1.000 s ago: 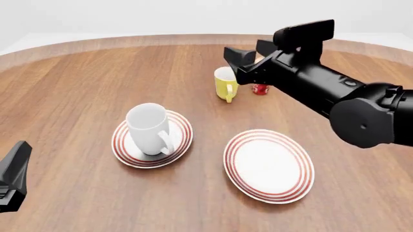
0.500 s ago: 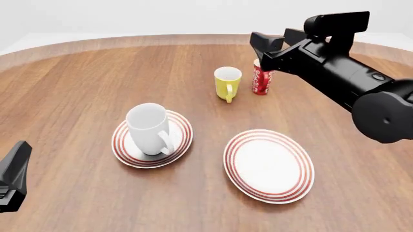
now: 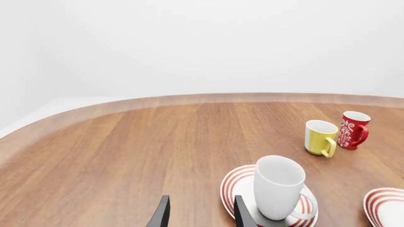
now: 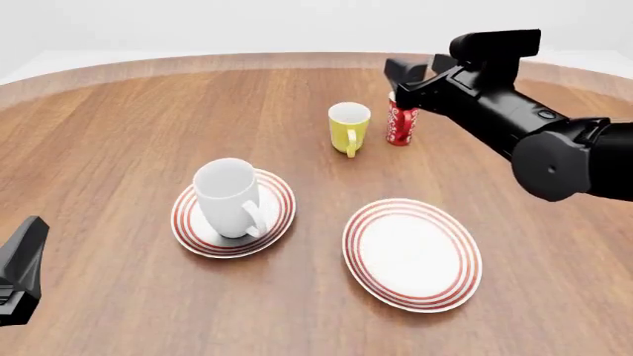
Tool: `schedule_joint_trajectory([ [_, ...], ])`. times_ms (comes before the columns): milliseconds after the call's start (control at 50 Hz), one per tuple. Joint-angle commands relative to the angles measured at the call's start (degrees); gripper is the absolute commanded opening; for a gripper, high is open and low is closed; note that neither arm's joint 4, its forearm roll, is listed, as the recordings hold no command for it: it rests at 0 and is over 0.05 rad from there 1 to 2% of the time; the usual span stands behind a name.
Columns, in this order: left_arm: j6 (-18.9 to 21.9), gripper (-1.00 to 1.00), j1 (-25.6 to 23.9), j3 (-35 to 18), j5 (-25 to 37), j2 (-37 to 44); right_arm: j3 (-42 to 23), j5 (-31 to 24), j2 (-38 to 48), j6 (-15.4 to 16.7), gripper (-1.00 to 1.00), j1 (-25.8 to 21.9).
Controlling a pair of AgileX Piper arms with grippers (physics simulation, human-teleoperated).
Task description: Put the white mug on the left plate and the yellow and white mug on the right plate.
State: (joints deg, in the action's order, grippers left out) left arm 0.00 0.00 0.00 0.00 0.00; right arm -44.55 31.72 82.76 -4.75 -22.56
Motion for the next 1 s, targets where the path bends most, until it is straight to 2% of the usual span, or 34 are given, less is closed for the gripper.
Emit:
schedule_joint_trajectory([
  [20,0.0,1.0,0.0,0.0,0.0,0.0,-2.08,1.05,5.0,-0.17,1.0,1.04],
  [480,0.0,1.0,0.0,0.0,0.0,0.0,-8.9,0.99,16.04,-0.62,1.0,0.97],
  [1000,0.0,1.0,0.0,0.0,0.0,0.0,-15.78,-1.4,24.21,-1.28,1.0,0.38],
])
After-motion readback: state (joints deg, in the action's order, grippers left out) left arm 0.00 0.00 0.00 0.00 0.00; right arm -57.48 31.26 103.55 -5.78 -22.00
